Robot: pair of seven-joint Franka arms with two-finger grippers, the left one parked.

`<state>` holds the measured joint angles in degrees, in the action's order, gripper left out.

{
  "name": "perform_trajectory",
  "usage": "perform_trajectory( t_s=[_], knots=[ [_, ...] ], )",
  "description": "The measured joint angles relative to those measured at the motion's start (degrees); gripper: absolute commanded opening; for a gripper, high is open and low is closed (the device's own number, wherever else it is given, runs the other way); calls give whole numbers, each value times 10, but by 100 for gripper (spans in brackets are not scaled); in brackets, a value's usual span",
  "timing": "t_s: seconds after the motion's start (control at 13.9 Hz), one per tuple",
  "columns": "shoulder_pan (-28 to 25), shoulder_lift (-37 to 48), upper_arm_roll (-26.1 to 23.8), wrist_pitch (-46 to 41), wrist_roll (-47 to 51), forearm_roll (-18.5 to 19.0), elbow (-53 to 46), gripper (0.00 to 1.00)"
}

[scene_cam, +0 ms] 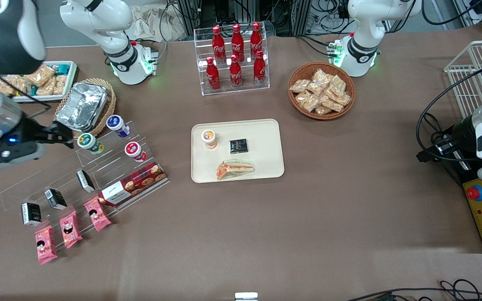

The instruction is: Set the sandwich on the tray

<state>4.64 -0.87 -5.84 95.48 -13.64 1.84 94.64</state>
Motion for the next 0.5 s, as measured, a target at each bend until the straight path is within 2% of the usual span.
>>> perform_trajectory(
  t_s=[0.36,0.5],
  knots=[
    [-2,46,42,-44,86,-16,2,99],
    [-3,51,75,-51,93,-35,4,99]
  ],
)
